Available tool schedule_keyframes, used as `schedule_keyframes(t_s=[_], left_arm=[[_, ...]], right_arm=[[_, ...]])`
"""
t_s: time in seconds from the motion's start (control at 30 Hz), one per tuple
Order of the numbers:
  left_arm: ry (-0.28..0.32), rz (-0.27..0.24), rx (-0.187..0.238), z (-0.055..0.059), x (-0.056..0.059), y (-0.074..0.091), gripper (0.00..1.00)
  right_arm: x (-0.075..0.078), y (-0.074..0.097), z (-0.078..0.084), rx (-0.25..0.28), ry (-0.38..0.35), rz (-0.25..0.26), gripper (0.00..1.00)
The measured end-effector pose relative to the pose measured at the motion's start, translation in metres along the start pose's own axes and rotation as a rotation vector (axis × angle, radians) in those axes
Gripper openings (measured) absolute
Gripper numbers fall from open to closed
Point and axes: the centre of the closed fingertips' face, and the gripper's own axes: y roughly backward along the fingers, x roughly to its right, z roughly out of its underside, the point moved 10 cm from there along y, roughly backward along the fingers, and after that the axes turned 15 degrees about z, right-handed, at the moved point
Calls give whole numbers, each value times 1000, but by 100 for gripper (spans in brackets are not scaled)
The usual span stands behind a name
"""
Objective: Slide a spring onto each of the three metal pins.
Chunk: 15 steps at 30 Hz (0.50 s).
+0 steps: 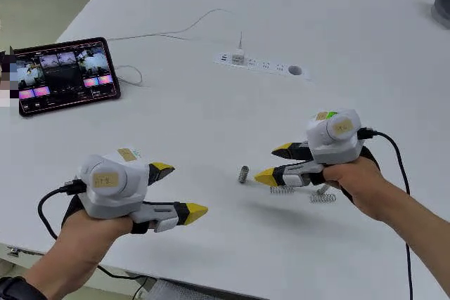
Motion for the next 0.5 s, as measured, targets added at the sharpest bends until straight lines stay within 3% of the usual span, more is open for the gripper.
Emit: schedule_keyframes(t_s=[0.5], left_arm=[[-12,5,-6,-8,-1,-7,65]], right_arm=[[2,27,18,55,-88,58,56]])
